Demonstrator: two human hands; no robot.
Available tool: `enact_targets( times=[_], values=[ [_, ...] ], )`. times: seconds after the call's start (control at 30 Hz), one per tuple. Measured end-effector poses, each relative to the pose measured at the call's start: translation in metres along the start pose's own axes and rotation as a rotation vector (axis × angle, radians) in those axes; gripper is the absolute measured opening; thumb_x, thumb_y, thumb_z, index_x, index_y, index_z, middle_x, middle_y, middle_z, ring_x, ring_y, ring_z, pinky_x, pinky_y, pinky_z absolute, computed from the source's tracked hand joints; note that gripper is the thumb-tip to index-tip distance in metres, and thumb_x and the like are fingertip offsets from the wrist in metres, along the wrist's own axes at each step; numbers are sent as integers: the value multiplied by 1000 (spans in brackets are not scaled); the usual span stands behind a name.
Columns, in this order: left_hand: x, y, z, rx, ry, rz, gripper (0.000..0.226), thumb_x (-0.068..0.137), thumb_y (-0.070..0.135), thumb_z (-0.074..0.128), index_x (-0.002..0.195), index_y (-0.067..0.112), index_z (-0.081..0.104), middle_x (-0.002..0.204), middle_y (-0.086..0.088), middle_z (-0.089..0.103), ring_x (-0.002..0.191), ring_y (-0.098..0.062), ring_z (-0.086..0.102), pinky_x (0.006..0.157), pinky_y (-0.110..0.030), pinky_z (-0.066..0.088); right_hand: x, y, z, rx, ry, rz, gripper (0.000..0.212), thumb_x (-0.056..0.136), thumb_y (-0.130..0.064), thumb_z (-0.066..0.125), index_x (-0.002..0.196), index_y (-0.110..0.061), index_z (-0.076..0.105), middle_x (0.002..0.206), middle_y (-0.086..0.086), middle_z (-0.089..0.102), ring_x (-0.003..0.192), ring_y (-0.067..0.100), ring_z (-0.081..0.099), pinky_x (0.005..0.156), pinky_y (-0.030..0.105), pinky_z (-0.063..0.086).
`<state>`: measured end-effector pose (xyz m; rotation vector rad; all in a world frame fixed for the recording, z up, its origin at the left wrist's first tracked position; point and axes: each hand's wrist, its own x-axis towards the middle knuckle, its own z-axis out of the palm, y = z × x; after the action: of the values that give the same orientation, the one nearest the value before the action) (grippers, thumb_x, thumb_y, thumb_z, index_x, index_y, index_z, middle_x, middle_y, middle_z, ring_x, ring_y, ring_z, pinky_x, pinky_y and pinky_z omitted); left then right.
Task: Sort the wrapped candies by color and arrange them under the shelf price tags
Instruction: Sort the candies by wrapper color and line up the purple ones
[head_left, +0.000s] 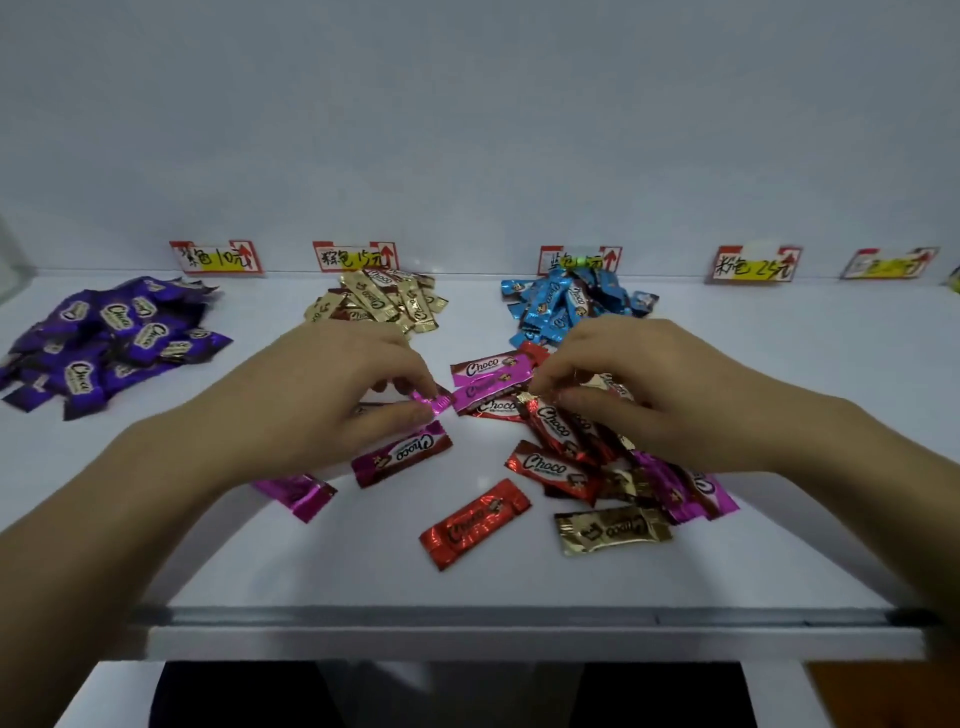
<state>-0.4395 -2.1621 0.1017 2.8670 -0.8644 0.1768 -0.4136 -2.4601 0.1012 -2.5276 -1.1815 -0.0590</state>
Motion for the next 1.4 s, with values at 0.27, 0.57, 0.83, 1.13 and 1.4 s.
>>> enact_targets(
  times=[0.27, 0.57, 0.83, 1.13, 1.4],
  values=[
    [-2, 61, 2, -138, -264, 152, 51, 75, 82, 52, 107, 42, 56, 84, 31, 47, 80, 10, 47, 69, -8, 36, -4, -2, 8, -158, -179, -13, 50, 98, -10, 57, 134, -44, 54, 110, -15, 39, 100, 5, 35, 76, 23, 35],
    [10, 61, -4, -176, -56, 117, 6, 91, 26, 68, 86, 27, 72, 72, 10, 66, 60, -8, 52, 57, -8, 33, -6, 5, 5, -2, 93, 47, 13, 92, -33, 70, 104, -35, 72, 101, -12, 52, 95, 5, 51, 79, 30, 48],
    [52, 46, 6, -544, 117, -132, 9, 95, 35, 57, 95, 38, 66, 84, 17, 66, 58, -11, 63, 56, -29, 51, -9, 8, 0, 148, 159, 153, 6, 97, -24, 64, 94, -30, 64, 94, -18, 58, 90, 0, 54, 76, 12, 39],
    [66, 47, 19, -645, 176, -267, 3, 86, 37, 73, 87, 34, 73, 79, 16, 72, 65, -12, 68, 68, -47, 60, -20, 11, 9, 288, 161, 257, 6, 92, -30, 71, 95, -34, 74, 88, -21, 69, 85, 5, 61, 71, 21, 47],
    [63, 56, 35, -791, 177, -250, 15, 87, 21, 75, 92, 35, 72, 79, 10, 73, 59, -11, 69, 63, -38, 60, -23, 11, 15, 452, 272, 395, 30, 84, -31, 80, 107, -37, 60, 81, -10, 71, 69, 9, 65, 65, 27, 53]
  ],
)
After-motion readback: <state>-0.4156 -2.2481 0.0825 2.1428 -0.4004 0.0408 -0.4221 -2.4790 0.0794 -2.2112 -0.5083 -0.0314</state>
